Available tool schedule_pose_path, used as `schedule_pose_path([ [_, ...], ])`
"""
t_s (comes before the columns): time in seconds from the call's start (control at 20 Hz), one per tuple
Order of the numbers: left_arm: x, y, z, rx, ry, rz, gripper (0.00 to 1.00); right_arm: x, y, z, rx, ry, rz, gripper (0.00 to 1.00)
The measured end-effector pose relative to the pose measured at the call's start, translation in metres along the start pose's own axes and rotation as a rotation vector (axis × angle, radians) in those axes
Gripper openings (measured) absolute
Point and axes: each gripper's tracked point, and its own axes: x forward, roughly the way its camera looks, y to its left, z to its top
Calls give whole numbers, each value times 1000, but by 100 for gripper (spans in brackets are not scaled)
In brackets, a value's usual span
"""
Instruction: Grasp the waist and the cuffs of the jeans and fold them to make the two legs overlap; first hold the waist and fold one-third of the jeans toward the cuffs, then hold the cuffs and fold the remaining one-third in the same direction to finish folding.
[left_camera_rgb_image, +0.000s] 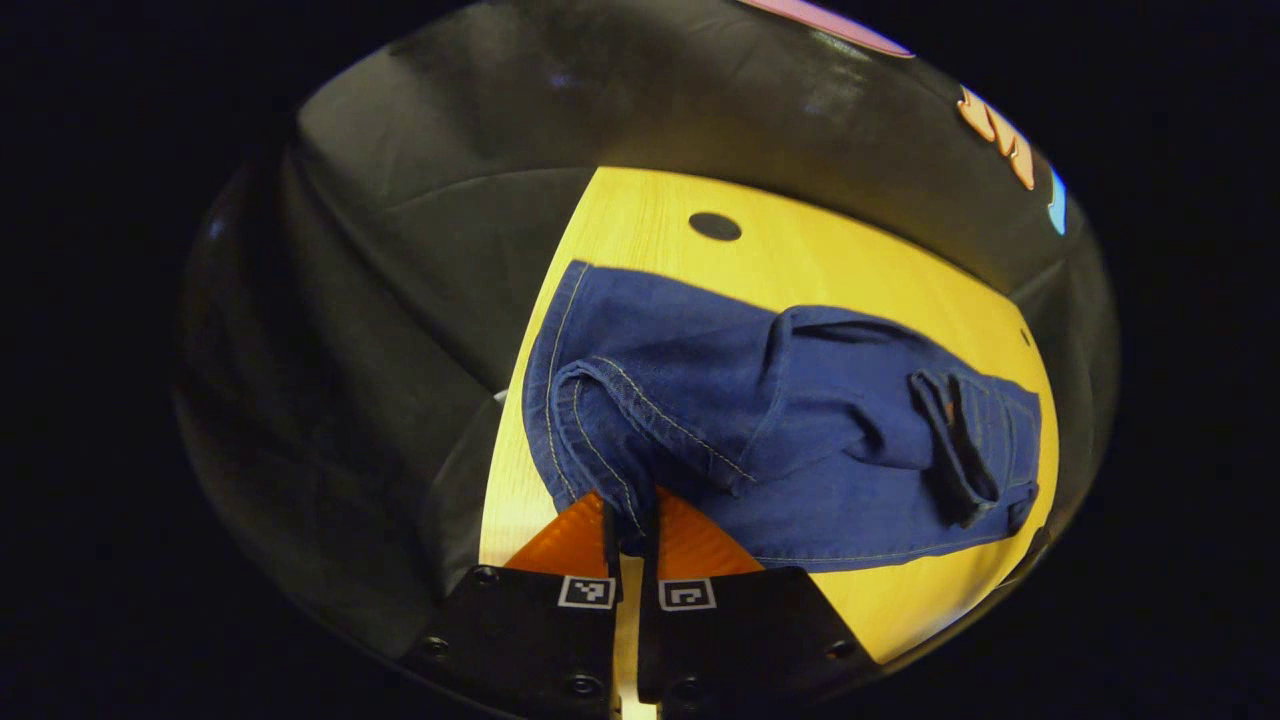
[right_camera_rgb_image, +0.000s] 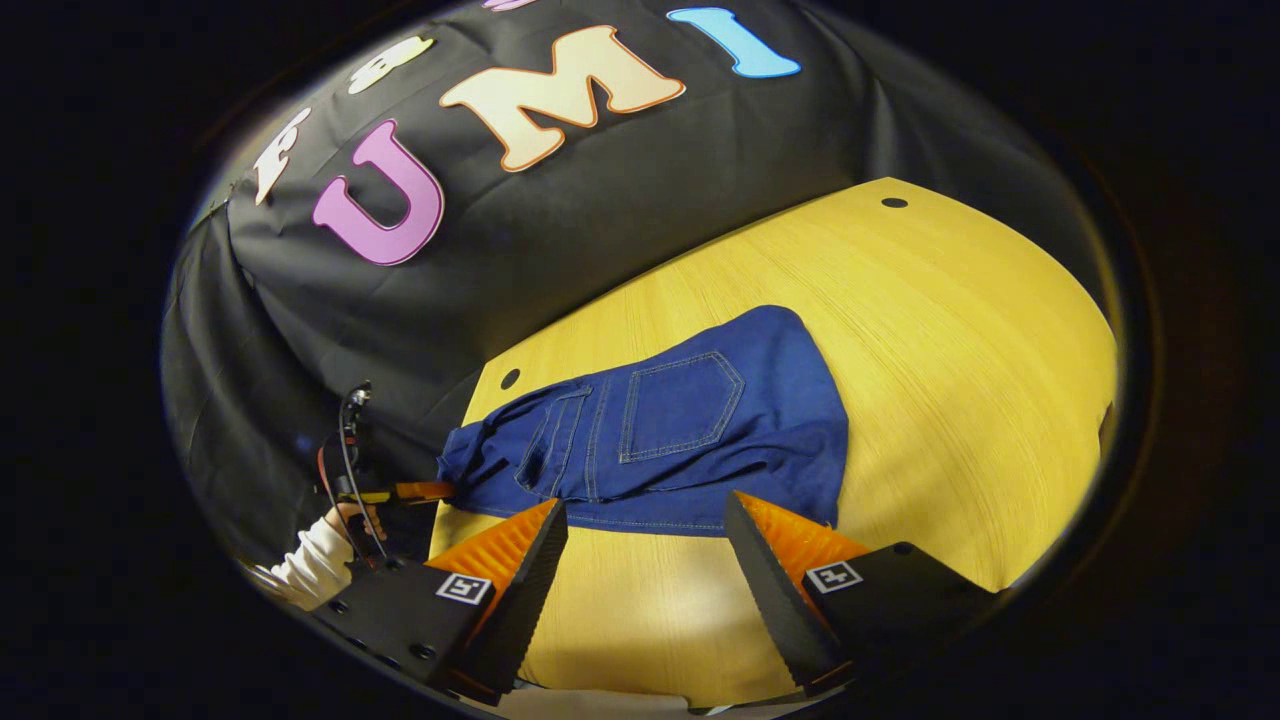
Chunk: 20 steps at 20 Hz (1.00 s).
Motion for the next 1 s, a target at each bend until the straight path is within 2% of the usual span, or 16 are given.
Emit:
schedule_pose_path([
  [0.25,-55,-53,39,-80,-102,-94,1,-4,-14,10,2,7,22,92],
  [0.3,-62,-64,43,-77,-114,-103,1,-5,-19,14,-4,10,31,98],
  [0.6,-101,-177,60,-61,-193,-176,1,-16,-55,41,-54,30,86,98],
  [0.65,-103,-195,60,-42,-199,-178,5,-18,-63,43,-64,36,88,98],
  [0.7,-109,-212,59,-9,-209,-182,1,-20,-72,46,-72,42,90,98],
  [1.0,-124,-334,35,149,-206,-263,1,-29,-118,56,-106,55,87,98],
])
